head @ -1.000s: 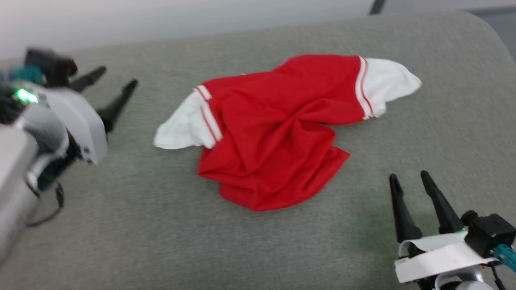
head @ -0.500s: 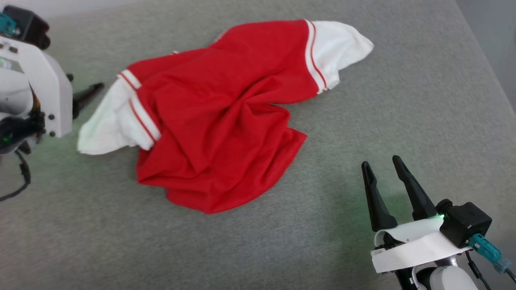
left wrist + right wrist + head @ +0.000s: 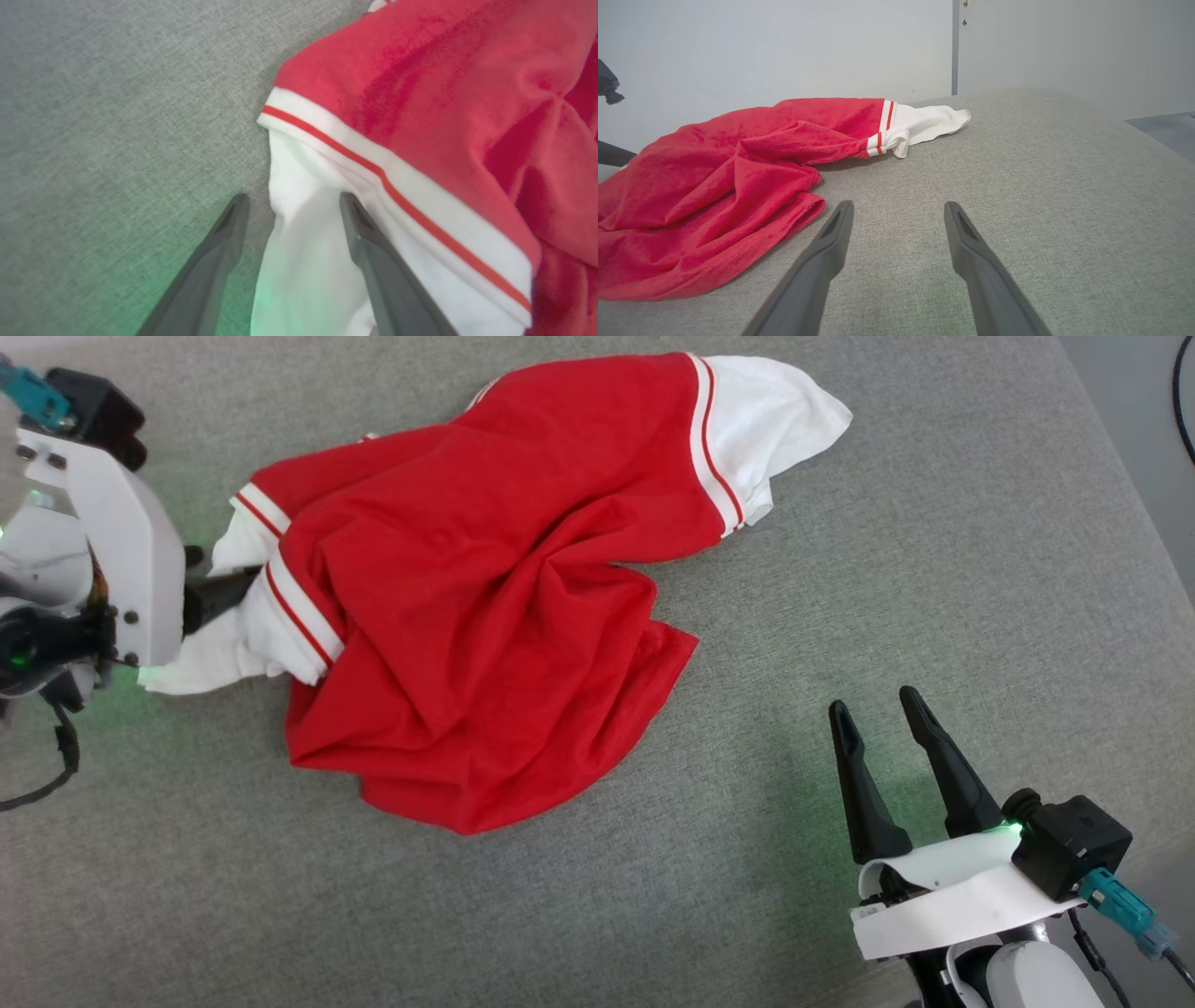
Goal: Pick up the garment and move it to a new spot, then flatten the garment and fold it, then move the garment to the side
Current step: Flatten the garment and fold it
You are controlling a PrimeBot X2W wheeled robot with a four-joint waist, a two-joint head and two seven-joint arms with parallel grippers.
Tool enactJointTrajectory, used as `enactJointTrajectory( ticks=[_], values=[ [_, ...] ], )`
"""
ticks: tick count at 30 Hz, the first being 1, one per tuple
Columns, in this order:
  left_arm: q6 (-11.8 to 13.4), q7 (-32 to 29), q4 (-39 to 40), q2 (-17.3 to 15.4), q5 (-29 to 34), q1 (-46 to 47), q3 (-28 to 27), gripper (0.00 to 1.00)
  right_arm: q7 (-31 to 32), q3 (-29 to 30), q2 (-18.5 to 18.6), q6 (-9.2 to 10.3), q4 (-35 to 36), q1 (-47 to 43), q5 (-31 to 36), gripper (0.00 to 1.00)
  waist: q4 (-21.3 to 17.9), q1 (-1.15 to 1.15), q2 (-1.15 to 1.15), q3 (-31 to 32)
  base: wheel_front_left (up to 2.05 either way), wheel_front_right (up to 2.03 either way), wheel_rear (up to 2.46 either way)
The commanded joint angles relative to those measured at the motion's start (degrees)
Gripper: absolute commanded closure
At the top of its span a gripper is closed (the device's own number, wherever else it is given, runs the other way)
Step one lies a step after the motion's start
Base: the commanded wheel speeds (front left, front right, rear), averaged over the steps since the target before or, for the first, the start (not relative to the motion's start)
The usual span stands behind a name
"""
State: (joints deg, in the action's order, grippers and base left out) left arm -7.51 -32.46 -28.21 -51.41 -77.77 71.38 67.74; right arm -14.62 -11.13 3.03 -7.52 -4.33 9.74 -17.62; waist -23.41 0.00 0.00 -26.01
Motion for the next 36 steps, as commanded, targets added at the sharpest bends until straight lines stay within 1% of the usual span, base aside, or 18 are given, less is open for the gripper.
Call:
enactJointTrajectory(
  ticks=[1,6,7,8,9,10,11,14,16,18,20,23,26,28,30,34,36],
  values=[
    [0.02,-1.33,0.67,0.41,-0.74,-0.79,1.66,0.0,-0.18,0.12,-0.17,0.06,-0.31,0.44,-0.43,0.0,0.07,0.0,0.0,0.03,0.0,0.0,0.0],
    [0.02,-2.15,1.77,0.21,0.02,0.08,3.77,0.0,-0.35,-0.68,-0.17,0.06,-0.51,0.79,-0.71,0.0,-0.06,0.0,0.0,-0.18,0.0,0.0,0.0],
    [0.02,-1.97,1.68,0.35,-0.06,0.13,4.03,0.31,-0.39,-0.86,-0.17,0.06,-0.46,0.85,-0.68,0.0,-0.11,0.0,0.0,-0.32,0.0,0.0,0.0],
    [0.02,-2.02,1.65,0.43,0.1,0.38,4.3,0.59,-0.42,-0.98,-0.16,0.06,-0.3,0.97,-0.7,0.0,-0.16,0.0,0.0,-0.62,0.0,0.0,0.0],
    [0.02,-1.98,1.6,0.5,0.31,0.53,4.51,0.76,-0.43,-1.17,-0.17,0.06,-0.15,1.14,-0.64,0.0,-0.21,0.0,0.0,-0.86,0.0,0.0,0.0],
    [0.02,-1.81,1.47,0.63,0.44,0.51,4.71,0.98,-0.45,-1.29,-0.17,0.06,-0.04,1.24,-0.42,0.0,-0.25,0.0,0.0,-0.99,0.0,0.0,0.0],
    [0.02,-1.99,1.4,0.68,0.54,0.68,4.93,1.0,-0.37,-1.27,-0.16,0.06,0.1,1.45,-0.23,0.0,-0.25,0.0,0.0,-1.21,0.0,0.0,0.0],
    [0.02,-2.07,1.32,0.57,0.32,1.55,5.26,1.0,1.43,-1.67,-0.15,0.06,0.84,3.02,0.49,0.0,-0.25,0.0,0.0,-1.88,0.0,0.0,0.0],
    [0.04,-1.9,1.32,0.61,0.09,1.93,5.4,1.0,3.83,-2.02,0.93,0.06,1.34,5.15,1.08,0.0,-0.14,0.0,0.0,-2.24,0.0,0.0,0.0],
    [0.07,-1.73,1.52,0.58,0.09,2.71,5.57,1.0,7.88,-2.84,2.53,0.06,1.68,8.55,0.41,0.0,0.06,0.0,0.0,-2.62,0.0,0.0,0.0],
    [0.07,-1.67,1.85,0.63,0.37,3.58,5.61,1.0,12.92,-3.62,5.38,0.06,1.89,13.38,0.54,0.0,0.54,0.0,0.0,-3.19,0.0,0.0,0.0],
    [0.07,-1.56,2.39,0.92,1.09,5.33,5.7,1.0,21.18,-3.38,9.13,0.06,0.77,21.6,-2.56,0.0,1.55,0.0,0.0,-4.27,0.0,0.0,0.0],
    [0.07,-1.56,3.44,1.5,1.34,7.46,5.72,1.0,29.49,-2.42,12.65,0.06,-2.25,30.23,-6.25,0.0,2.98,0.0,0.0,-5.89,0.0,0.0,0.0],
    [0.07,-1.2,4.41,1.64,1.38,8.67,5.73,1.0,33.57,-1.62,14.56,0.06,-5.32,36.26,-8.69,0.0,3.83,0.0,0.0,-7.02,0.0,0.0,0.0],
    [0.08,-0.98,5.41,1.79,1.46,9.75,5.81,1.0,37.33,-2.05,16.55,0.06,-8.84,41.08,-10.02,0.0,4.83,0.0,0.0,-8.26,0.0,0.0,0.0],
    [0.08,-1.32,7.86,2.81,2.6,11.83,6.0,1.0,41.85,-2.0,19.22,0.06,-16.22,49.7,-12.32,0.0,7.46,0.0,0.0,-11.1,0.0,0.0,0.0],
    [0.08,-1.36,8.63,3.41,2.95,13.09,6.02,1.0,43.17,-2.55,19.51,0.06,-20.15,52.8,-12.68,0.0,8.57,0.0,0.0,-12.51,0.0,0.0,0.0]
  ],
)
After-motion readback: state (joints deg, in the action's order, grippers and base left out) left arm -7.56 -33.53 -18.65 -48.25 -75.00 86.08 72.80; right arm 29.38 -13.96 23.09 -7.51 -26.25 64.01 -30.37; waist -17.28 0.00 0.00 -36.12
